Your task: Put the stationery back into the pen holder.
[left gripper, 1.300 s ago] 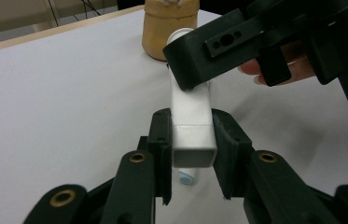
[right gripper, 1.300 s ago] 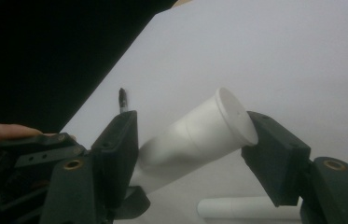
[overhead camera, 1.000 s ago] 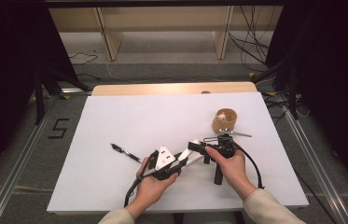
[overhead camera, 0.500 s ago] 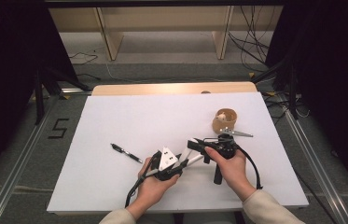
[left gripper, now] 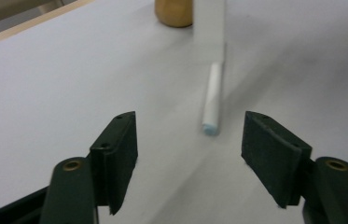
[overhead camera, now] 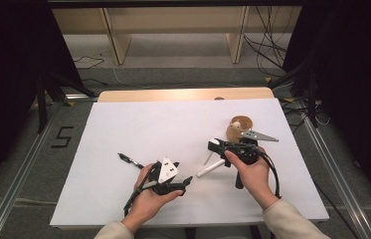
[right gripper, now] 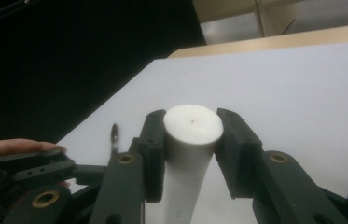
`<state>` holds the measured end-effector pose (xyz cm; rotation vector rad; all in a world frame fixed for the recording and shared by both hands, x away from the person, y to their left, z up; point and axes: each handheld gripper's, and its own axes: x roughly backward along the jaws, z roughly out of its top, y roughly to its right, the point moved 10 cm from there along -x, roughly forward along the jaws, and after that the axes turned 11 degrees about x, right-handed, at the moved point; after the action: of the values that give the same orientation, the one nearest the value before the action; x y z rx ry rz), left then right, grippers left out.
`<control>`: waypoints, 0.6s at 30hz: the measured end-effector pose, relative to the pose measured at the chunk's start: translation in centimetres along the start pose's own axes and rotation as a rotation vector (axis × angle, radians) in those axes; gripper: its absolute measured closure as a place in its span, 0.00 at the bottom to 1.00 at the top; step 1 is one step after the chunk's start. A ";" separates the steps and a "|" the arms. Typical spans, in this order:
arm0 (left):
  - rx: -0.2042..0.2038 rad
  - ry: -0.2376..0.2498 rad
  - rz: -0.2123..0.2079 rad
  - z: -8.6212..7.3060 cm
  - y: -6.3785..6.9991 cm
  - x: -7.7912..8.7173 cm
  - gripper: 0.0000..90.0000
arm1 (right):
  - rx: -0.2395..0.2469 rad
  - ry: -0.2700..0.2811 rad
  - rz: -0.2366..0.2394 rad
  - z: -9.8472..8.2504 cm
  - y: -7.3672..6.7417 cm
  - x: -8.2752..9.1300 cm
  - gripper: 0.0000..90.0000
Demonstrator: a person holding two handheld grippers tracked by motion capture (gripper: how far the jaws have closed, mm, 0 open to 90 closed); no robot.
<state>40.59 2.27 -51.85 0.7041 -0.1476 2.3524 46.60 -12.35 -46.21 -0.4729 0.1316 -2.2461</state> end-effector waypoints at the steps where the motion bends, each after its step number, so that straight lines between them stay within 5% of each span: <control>1: 0.004 -0.003 0.003 -0.1 -0.3 0.3 0.36 | 0.003 0.004 -0.011 0.2 0.3 0.2 0.72; 10: 0.047 -0.015 0.019 -2.1 -3.0 2.5 0.21 | 0.045 0.035 -0.104 2.0 3.1 1.7 0.72; 18: 0.094 -0.003 0.087 -2.7 -5.1 4.1 0.07 | 0.062 0.037 -0.166 2.8 5.1 2.4 0.72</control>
<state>40.03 9.30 -52.38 0.7606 -0.0706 2.4541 49.80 -17.33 -44.15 -0.4230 0.0429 -2.4146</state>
